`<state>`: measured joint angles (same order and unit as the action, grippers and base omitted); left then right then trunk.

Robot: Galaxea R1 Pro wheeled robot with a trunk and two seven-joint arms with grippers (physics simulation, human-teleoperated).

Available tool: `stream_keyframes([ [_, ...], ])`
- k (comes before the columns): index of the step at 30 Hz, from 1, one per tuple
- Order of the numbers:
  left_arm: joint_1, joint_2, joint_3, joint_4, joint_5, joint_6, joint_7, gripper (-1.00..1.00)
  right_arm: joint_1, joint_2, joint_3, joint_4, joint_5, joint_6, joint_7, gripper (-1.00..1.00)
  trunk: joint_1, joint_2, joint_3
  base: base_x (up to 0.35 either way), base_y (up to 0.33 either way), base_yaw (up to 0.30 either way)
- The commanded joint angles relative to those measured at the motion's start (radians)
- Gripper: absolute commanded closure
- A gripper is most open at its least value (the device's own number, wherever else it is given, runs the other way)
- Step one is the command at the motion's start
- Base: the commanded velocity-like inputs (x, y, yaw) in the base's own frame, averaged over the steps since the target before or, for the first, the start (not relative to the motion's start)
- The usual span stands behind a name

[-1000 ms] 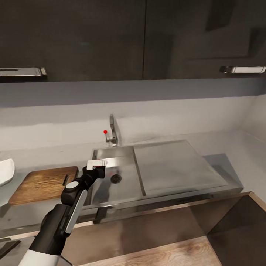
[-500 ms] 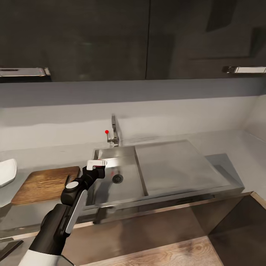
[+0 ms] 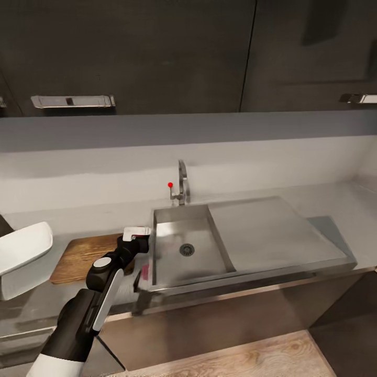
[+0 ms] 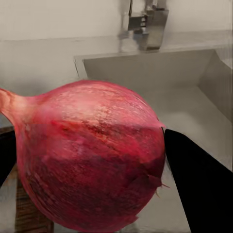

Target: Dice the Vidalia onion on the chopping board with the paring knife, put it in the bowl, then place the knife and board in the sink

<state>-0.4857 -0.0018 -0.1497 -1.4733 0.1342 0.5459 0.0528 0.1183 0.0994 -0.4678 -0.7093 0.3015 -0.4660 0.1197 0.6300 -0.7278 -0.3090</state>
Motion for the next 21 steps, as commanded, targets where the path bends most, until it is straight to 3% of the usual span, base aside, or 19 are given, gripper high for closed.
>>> stream_keyframes([
  [1,-0.001,0.0,-0.001,-0.001,0.01,0.004,0.006,1.0,0.0,0.002,-0.008,-0.002,0.005,-0.002,0.009,-1.0,0.0,-0.001,-0.001,-0.086,0.313,0.0],
  [21,-0.001,0.0,-0.001,0.004,0.01,0.023,0.006,1.0,0.0,0.002,-0.008,-0.002,0.004,-0.002,0.009,-1.0,0.0,-0.001,-0.001,-0.019,0.315,0.0],
])
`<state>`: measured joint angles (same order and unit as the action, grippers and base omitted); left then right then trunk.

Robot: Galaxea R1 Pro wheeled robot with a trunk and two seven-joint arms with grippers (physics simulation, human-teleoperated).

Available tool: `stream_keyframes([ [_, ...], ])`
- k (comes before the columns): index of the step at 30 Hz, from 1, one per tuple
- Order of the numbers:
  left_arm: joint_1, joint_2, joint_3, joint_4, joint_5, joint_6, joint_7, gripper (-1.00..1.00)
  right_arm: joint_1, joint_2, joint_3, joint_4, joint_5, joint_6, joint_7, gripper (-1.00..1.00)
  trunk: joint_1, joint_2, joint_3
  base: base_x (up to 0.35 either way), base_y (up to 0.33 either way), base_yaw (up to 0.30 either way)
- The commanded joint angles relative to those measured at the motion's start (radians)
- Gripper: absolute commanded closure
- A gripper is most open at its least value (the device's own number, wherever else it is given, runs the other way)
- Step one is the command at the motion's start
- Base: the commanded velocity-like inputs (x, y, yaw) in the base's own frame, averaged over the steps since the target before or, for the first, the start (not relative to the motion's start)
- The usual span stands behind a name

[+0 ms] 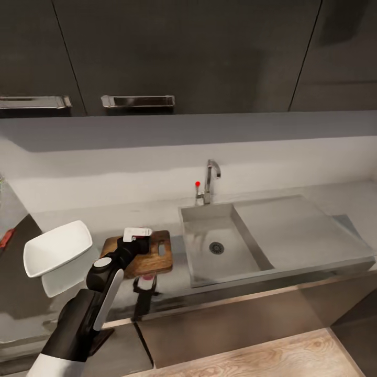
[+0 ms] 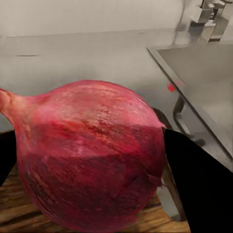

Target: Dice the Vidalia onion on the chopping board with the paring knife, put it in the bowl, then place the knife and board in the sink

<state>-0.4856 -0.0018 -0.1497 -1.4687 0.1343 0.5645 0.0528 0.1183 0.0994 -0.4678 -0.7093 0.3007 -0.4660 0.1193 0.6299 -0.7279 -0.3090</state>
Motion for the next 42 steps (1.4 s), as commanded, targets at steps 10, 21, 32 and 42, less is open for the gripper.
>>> stream_keyframes([
  [10,-0.001,0.0,-0.001,0.002,0.01,0.006,0.006,1.0,0.0,0.001,-0.008,-0.002,0.006,-0.002,0.01,-1.0,0.0,-0.001,-0.001,0.0,0.266,0.0],
  [21,0.001,-0.001,-0.002,0.006,0.01,0.006,0.006,1.0,-0.001,0.0,-0.009,-0.002,0.006,-0.002,0.01,-1.0,0.0,-0.001,-0.001,0.0,0.01,0.0],
  [32,0.001,-0.001,-0.002,0.017,0.011,0.006,0.006,1.0,0.0,0.002,-0.009,-0.002,0.006,-0.002,0.01,-1.0,0.0,-0.001,-0.001,0.0,-0.076,0.0],
  [42,0.002,-0.001,-0.002,0.03,0.01,0.006,0.006,1.0,0.0,0.002,-0.008,-0.002,0.005,0.0,0.01,-1.0,0.0,-0.001,-0.01,0.0,-0.001,0.0],
])
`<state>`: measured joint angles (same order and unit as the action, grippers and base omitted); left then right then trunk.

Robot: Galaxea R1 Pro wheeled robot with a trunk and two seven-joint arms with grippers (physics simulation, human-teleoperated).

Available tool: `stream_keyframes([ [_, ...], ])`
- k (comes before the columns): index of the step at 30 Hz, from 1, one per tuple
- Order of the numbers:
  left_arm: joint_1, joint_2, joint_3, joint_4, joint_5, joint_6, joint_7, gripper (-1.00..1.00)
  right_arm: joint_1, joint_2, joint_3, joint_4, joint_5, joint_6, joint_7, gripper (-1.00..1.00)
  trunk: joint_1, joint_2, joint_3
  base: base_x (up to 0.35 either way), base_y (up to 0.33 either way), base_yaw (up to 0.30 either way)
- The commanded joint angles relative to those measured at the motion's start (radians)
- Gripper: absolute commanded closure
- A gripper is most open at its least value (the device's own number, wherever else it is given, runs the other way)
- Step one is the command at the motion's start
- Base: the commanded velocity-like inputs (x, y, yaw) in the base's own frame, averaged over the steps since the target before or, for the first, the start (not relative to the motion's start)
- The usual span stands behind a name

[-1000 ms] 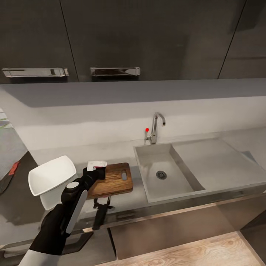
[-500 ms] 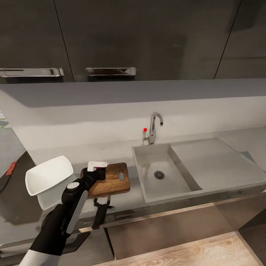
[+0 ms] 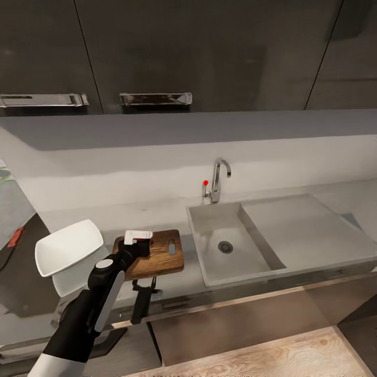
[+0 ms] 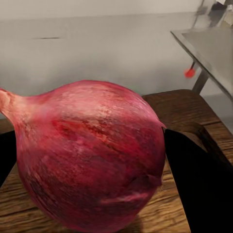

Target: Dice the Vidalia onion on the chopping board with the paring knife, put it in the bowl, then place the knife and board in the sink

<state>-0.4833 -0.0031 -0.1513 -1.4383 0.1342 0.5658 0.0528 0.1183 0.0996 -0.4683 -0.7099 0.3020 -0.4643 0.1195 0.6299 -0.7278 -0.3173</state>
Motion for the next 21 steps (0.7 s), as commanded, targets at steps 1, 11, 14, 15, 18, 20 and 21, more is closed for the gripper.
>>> stream_keyframes([
  [1,-0.001,0.0,-0.001,0.001,0.01,0.005,0.006,1.0,0.0,0.002,-0.007,-0.002,0.004,-0.002,0.009,-1.0,0.0,-0.001,-0.003,0.0,0.0,0.0],
  [11,-0.001,0.0,-0.001,0.013,0.01,0.005,0.006,1.0,0.0,0.002,-0.007,-0.002,0.004,-0.002,0.009,-1.0,0.0,-0.001,-0.019,0.0,0.0,0.0],
  [14,-0.001,0.0,-0.001,0.018,0.01,0.004,0.006,1.0,0.0,0.002,-0.007,-0.002,0.004,-0.002,0.009,-1.0,0.0,-0.001,-0.023,0.0,0.0,0.0],
  [15,-0.001,0.0,-0.001,0.02,0.01,0.005,0.006,1.0,0.0,0.002,-0.007,-0.002,0.004,-0.002,0.009,-1.0,0.0,-0.001,-0.025,0.0,0.0,0.0],
  [18,-0.001,0.0,-0.001,0.022,0.01,0.004,0.006,1.0,0.0,0.002,-0.007,-0.002,0.004,-0.002,0.009,-1.0,0.0,-0.001,-0.03,0.0,0.0,0.0],
  [20,-0.001,0.0,-0.001,0.023,0.01,0.004,0.006,1.0,0.0,0.002,-0.007,-0.002,0.005,-0.002,0.009,-1.0,0.0,-0.001,-0.033,0.0,0.0,0.0],
  [21,-0.001,0.0,-0.001,0.023,0.01,0.004,0.006,1.0,0.0,0.002,-0.007,-0.002,0.005,-0.002,0.009,-1.0,0.0,-0.001,-0.034,0.0,0.0,0.0],
])
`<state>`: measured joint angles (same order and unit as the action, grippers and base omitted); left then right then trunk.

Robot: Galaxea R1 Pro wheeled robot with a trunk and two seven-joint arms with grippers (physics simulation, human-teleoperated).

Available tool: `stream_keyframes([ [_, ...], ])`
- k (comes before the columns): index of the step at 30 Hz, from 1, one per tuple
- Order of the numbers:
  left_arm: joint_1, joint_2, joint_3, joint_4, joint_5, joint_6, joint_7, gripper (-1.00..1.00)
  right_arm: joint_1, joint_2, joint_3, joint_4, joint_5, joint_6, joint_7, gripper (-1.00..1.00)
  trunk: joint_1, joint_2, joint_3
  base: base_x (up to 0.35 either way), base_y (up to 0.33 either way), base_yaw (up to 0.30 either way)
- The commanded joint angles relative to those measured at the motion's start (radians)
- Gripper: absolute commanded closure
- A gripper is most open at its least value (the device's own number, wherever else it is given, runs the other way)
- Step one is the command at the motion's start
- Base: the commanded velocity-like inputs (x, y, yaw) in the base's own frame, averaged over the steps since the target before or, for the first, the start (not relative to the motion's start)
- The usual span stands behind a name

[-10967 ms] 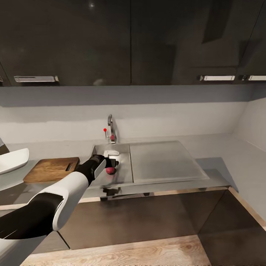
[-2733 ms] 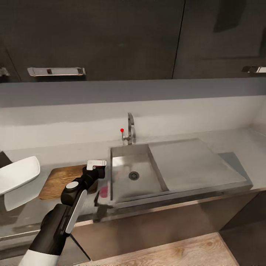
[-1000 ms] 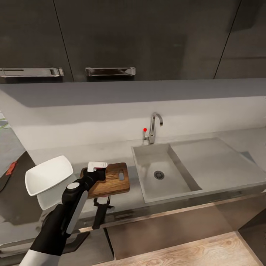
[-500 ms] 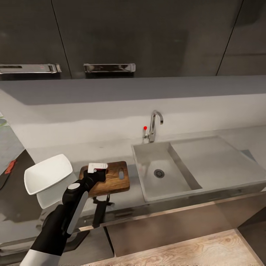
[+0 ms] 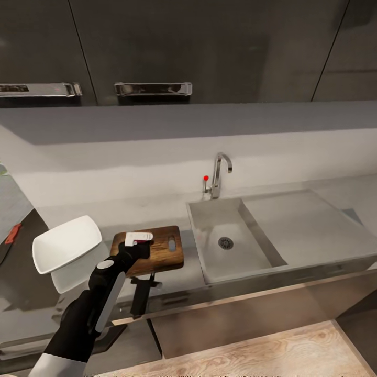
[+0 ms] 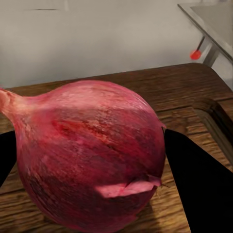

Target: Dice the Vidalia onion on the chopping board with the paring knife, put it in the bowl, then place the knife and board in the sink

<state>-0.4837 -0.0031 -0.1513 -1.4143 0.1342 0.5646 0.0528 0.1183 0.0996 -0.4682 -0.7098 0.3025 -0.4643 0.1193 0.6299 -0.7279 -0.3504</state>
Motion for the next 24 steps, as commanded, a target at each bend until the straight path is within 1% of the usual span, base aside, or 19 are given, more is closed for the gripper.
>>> stream_keyframes([
  [1,0.0,0.0,-0.001,-0.001,0.01,0.005,0.006,1.0,0.0,0.002,-0.007,-0.002,0.004,-0.002,0.01,-1.0,0.0,-0.001,-0.002,0.0,0.0,0.0],
  [7,0.0,0.0,-0.001,0.001,0.01,0.005,0.006,1.0,0.0,0.002,-0.007,-0.002,0.004,-0.002,0.01,-1.0,0.0,-0.001,-0.005,0.0,0.0,0.0],
  [19,0.0,0.0,0.001,0.01,0.01,0.005,0.005,1.0,0.0,0.002,-0.007,-0.003,0.004,-0.002,0.01,-1.0,0.0,-0.001,-0.019,0.002,0.001,0.0],
  [24,-0.001,-0.001,0.001,0.011,0.01,0.005,0.006,1.0,0.0,0.002,-0.006,-0.003,0.004,-0.002,0.011,-1.0,0.0,-0.001,-0.02,0.179,0.099,0.0],
])
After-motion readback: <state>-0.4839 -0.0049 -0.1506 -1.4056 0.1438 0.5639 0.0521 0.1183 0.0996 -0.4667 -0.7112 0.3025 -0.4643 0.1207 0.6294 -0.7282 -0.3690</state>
